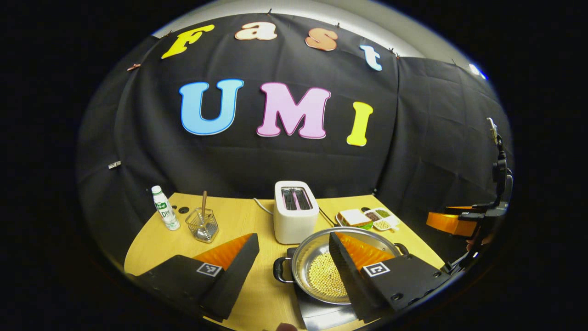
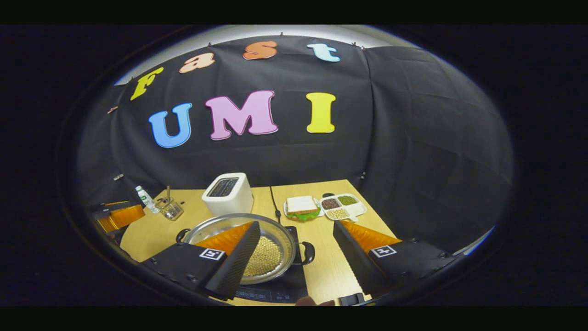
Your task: First push the handle of the pot to place it horizontally, then grasp the pot with both hands and set it on the induction cooktop.
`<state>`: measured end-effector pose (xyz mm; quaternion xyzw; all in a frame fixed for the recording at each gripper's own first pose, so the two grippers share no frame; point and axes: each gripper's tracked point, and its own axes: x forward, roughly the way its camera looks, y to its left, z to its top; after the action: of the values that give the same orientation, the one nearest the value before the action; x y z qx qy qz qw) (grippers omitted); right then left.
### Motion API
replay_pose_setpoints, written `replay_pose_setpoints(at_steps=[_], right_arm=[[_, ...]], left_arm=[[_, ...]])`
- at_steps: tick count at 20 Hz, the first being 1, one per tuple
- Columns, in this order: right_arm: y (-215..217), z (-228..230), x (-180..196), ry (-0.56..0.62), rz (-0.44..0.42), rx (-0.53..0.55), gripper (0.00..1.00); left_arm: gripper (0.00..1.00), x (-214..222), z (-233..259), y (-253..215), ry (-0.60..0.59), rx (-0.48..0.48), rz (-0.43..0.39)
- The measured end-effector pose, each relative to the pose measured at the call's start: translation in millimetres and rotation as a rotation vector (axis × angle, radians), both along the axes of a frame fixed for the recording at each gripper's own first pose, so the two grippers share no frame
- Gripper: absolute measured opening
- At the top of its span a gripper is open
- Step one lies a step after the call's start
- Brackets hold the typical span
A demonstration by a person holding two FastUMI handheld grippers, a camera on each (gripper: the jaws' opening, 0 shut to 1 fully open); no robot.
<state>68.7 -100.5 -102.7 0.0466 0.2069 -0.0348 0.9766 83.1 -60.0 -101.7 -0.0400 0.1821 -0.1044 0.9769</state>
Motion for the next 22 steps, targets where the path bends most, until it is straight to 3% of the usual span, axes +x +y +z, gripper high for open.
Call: replay_pose_setpoints(at_steps=[11, 22], right_arm=[[38.5, 72.2, -49.1, -0.223, 0.026, -0.05, 0.99], [63.0, 89.8, -54.6, -0.267, 0.03, -0.027, 0.99]], left_arm=[[0.95, -47.4, 54.8, 36.5, -0.164, 0.019, 0.052], [0.95, -74.4, 71.1, 48.0, -0.199, 0.005, 0.045]])
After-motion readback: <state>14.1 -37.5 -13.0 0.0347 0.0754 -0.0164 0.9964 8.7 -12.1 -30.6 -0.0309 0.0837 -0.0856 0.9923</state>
